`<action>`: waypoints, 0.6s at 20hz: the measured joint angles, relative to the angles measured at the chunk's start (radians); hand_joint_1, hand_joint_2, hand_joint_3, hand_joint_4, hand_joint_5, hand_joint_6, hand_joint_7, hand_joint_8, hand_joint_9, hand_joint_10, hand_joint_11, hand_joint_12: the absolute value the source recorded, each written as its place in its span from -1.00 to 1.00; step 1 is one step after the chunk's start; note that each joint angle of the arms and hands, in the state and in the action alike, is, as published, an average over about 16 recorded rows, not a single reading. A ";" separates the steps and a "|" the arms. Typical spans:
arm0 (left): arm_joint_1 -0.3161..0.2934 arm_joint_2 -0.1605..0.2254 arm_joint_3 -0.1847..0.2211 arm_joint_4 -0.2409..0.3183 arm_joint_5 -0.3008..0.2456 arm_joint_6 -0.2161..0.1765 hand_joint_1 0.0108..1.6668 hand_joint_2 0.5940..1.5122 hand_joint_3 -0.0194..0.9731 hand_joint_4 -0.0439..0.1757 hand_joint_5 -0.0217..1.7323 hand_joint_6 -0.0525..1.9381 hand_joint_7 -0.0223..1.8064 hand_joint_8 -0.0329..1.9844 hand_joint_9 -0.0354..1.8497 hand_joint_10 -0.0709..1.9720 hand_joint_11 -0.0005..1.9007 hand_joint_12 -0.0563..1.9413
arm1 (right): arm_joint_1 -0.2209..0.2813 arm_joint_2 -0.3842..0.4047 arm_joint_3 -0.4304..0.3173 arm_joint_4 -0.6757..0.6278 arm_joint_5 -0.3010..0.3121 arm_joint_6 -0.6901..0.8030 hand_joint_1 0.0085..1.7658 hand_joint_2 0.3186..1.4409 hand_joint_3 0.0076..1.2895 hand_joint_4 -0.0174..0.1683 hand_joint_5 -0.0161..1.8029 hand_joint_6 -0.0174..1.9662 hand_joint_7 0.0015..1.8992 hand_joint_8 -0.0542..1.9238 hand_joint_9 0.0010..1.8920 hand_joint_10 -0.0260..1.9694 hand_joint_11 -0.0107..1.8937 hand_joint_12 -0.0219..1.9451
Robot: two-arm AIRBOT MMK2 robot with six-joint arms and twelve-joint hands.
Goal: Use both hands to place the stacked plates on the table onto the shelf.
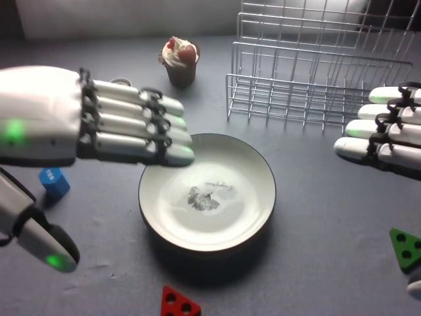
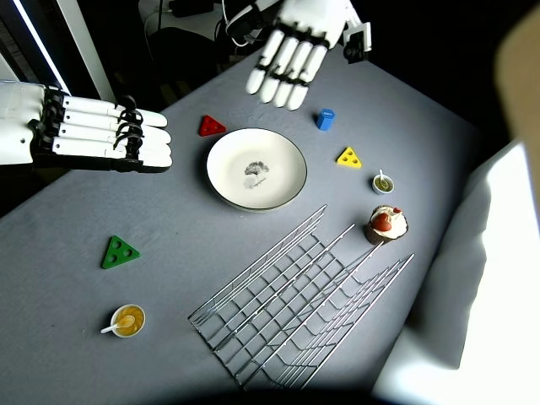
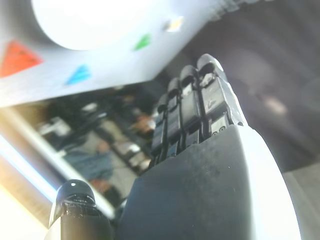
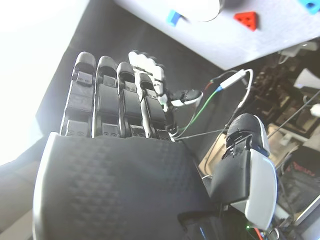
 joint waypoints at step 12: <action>0.002 0.006 0.018 0.125 -0.040 0.028 -0.99 -0.12 -0.95 -0.61 -0.88 -0.93 -0.82 -0.96 -0.81 -0.92 -0.86 -0.90 | 0.011 -0.028 0.048 0.057 -0.024 -0.025 -0.99 0.19 -0.99 -0.77 -0.86 -0.97 -0.83 -0.94 -0.82 -0.98 -0.84 -0.95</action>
